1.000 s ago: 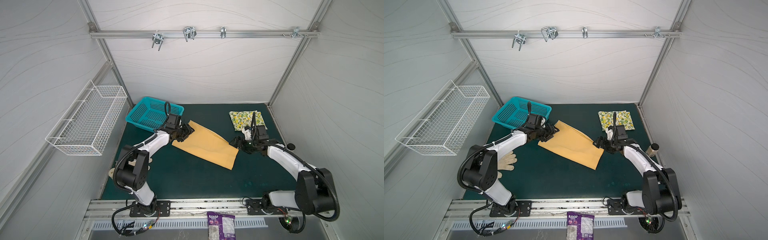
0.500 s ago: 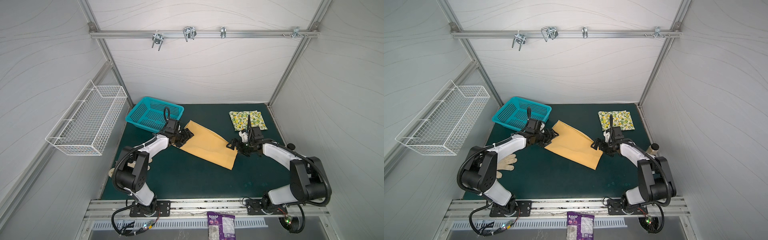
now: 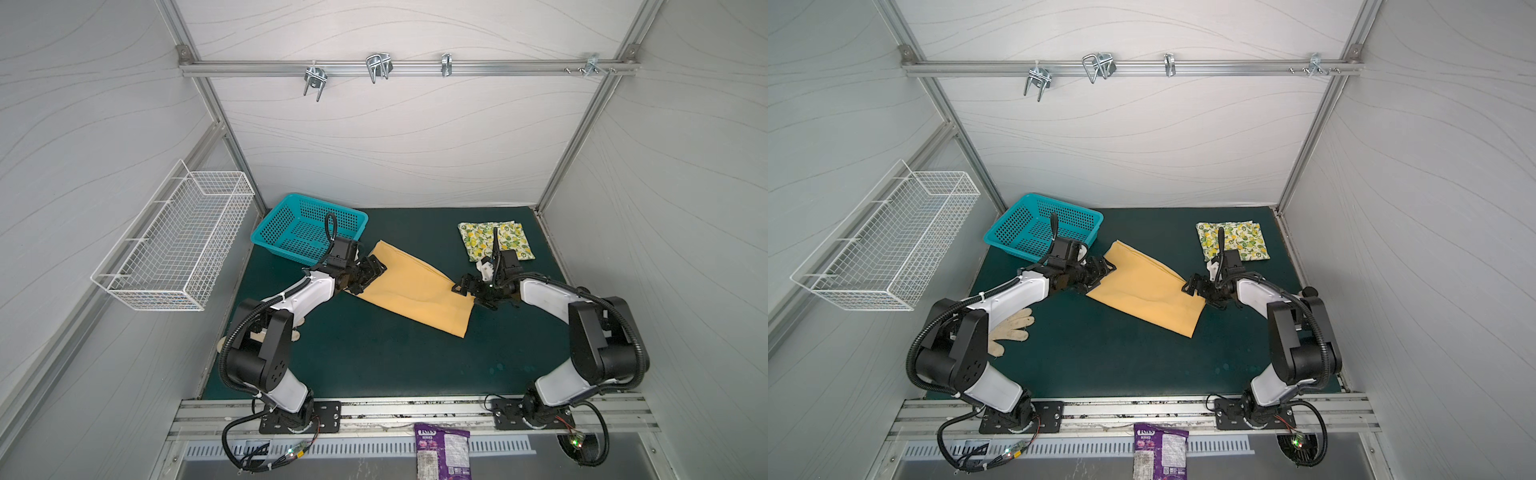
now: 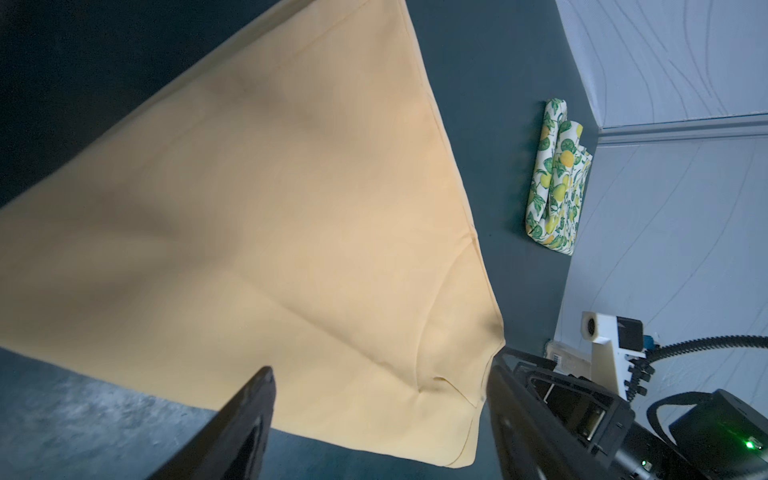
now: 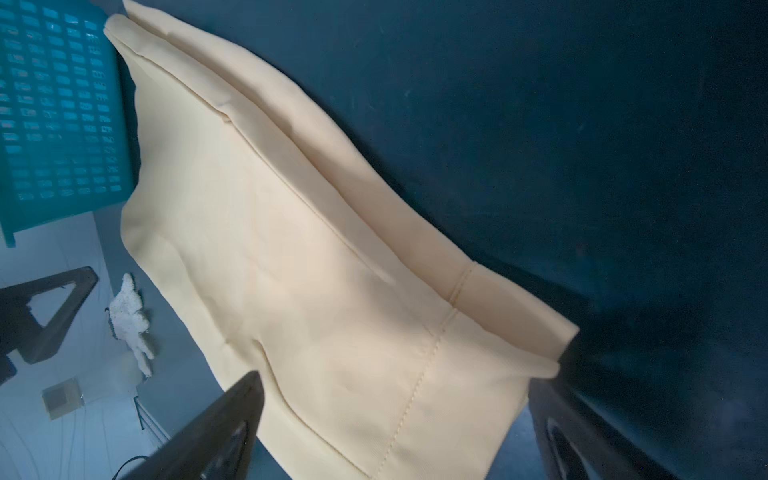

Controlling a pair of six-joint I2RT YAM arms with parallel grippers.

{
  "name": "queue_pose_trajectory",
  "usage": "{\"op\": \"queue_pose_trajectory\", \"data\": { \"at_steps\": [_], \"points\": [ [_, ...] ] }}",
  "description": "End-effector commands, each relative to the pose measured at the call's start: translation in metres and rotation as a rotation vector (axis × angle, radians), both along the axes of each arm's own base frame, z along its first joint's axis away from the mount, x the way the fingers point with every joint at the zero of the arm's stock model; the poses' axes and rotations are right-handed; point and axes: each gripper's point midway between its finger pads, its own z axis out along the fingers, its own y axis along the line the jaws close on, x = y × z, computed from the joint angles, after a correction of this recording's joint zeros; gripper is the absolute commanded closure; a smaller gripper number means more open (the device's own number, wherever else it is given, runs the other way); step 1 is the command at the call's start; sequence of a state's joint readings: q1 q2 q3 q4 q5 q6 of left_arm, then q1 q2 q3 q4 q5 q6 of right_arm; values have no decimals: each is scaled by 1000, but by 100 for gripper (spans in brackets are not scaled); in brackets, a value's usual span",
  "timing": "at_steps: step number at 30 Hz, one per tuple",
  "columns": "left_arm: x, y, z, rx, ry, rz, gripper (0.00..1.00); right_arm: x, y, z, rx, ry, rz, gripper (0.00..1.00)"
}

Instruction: Fold and stack the skirts

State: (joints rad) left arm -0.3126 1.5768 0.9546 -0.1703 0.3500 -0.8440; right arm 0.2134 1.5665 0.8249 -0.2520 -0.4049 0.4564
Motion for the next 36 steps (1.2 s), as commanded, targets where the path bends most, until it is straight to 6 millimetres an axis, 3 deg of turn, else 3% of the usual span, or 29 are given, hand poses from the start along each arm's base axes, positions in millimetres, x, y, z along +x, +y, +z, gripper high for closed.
{"op": "queue_pose_trajectory", "data": {
  "at_steps": [1, 14, 21, 25, 29, 36],
  "points": [
    [-2, 5, 2, 30, -24, 0, 18, 10, 2, 11, 25, -31, -2, 1],
    [-3, 6, -6, 46, -10, -9, 18, 19, -4, 8, 6, -7, -25, 1],
    [0, 4, -5, 43, -14, -15, 18, 7, -3, 45, 30, -94, -48, 1],
    [1, 3, -7, 43, -13, -15, 18, 12, 17, 70, 15, -158, -7, 1],
    [2, 2, -9, 38, -6, -16, 18, 29, 23, 56, -25, -113, 9, 1],
    [2, 1, -13, 32, 0, -13, 18, 47, 0, 22, -123, -69, -29, 1]
  ]
}}
